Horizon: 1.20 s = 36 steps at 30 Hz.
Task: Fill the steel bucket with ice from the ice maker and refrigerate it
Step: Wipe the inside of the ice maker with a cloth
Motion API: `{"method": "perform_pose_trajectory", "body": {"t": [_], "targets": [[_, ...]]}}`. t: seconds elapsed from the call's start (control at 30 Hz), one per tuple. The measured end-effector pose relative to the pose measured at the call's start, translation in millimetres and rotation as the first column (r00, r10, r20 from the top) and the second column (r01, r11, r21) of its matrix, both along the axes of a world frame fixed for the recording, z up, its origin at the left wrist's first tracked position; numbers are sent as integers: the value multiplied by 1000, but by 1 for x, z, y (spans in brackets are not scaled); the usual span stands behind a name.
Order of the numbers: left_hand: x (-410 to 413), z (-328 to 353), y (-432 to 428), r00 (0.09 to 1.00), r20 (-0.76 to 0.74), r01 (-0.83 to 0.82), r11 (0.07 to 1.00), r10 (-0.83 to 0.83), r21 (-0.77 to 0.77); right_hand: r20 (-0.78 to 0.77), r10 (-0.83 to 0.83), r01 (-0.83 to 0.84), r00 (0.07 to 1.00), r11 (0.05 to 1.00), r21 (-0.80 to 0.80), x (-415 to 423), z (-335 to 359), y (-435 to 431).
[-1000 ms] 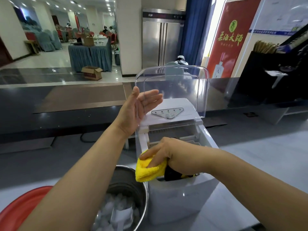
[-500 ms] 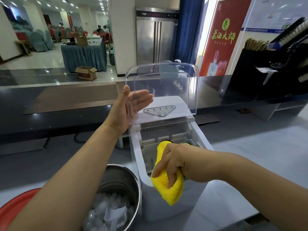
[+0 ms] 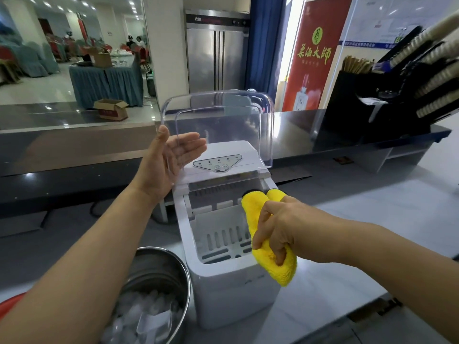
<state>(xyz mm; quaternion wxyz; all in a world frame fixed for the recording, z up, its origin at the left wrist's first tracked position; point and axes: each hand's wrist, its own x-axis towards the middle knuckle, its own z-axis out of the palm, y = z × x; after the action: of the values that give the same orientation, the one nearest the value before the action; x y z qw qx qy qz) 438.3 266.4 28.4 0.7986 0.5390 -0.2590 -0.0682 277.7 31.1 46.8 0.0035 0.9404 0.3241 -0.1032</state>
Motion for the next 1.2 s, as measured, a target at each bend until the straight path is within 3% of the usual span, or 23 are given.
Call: {"method": "perform_pose_trajectory", "body": {"t": [0.2, 0.27, 0.37, 0.5, 0.57, 0.7, 0.8, 1.0, 1.2], "targets": [[-4, 2, 0, 1000, -2, -16, 1000, 16, 8, 132, -13, 24, 991, 997, -79, 0, 7, -17], [-5, 2, -1, 1000, 0, -21, 1000, 21, 8, 209, -74, 47, 975, 991, 128, 0, 13, -26], [-5, 2, -1, 1000, 6, -21, 1000, 21, 4, 275, -268, 77, 923, 831, 551, -3, 28, -39], [-4, 1, -2, 1000, 7, -23, 1000, 23, 5, 290, -512, 178, 808, 682, 709, -4, 35, -56], [-3, 1, -2, 999, 9, -31, 1000, 31, 2, 275, -553, 229, 786, 675, 701, -6, 25, -55], [-3, 0, -4, 999, 11, -40, 999, 40, -1, 223, -481, 269, 848, 753, 600, -20, -23, -31], [-3, -1, -4, 999, 11, -41, 999, 41, 4, 202, -497, 321, 844, 769, 552, -35, -52, -13], [-4, 1, -5, 999, 6, -44, 999, 44, 5, 72, -489, 357, 869, 723, 591, -24, -62, -23], [-4, 3, -6, 999, -18, -44, 999, 44, -18, 76, -449, 334, 890, 758, 561, 2, -60, -34]]}}
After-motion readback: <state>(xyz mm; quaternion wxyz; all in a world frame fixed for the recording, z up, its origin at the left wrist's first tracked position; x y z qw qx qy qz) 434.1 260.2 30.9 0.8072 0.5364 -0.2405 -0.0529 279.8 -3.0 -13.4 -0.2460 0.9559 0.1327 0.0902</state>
